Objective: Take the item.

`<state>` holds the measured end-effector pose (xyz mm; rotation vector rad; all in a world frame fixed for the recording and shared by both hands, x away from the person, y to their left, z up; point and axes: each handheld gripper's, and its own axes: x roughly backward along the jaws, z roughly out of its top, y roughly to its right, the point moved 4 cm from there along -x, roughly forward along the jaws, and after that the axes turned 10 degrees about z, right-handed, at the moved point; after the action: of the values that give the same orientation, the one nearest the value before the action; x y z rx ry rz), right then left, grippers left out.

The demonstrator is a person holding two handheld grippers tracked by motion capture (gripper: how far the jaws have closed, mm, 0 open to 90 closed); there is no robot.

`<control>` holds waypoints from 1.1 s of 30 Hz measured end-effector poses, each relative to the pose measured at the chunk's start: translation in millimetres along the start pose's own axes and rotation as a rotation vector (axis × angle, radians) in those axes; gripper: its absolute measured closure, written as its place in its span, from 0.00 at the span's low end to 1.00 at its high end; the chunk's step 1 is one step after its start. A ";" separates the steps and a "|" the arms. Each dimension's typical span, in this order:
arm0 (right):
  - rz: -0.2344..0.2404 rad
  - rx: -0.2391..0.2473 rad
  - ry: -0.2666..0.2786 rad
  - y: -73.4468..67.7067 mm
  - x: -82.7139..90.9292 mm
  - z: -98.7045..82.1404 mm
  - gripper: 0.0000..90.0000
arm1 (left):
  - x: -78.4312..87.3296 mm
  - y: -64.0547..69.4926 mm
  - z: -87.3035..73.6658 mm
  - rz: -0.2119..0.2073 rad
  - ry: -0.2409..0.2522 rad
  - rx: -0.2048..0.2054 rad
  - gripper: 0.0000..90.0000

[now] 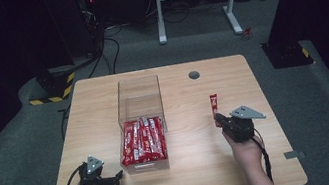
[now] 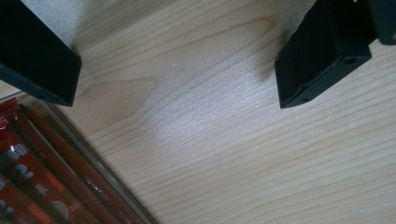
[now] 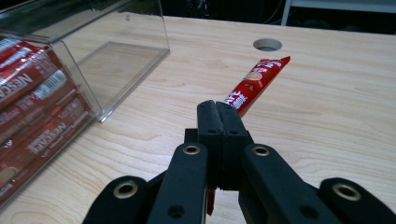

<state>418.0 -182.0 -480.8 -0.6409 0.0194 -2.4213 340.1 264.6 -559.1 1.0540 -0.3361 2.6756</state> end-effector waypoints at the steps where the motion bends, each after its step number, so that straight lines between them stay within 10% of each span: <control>1: -0.001 -0.001 -0.004 1.2 -0.9 -1.0 1.00 | 0.0 0.1 0.0 0.000 0.000 0.001 0.01; 33: -0.035 -0.056 -0.141 30.8 -32.0 -31.1 1.00 | 0.0 0.0 0.0 0.000 0.000 -0.001 0.01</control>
<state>443.5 -192.6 -527.4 -0.8427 0.0176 -2.4103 340.1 264.6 -559.1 1.0537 -0.3377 2.6754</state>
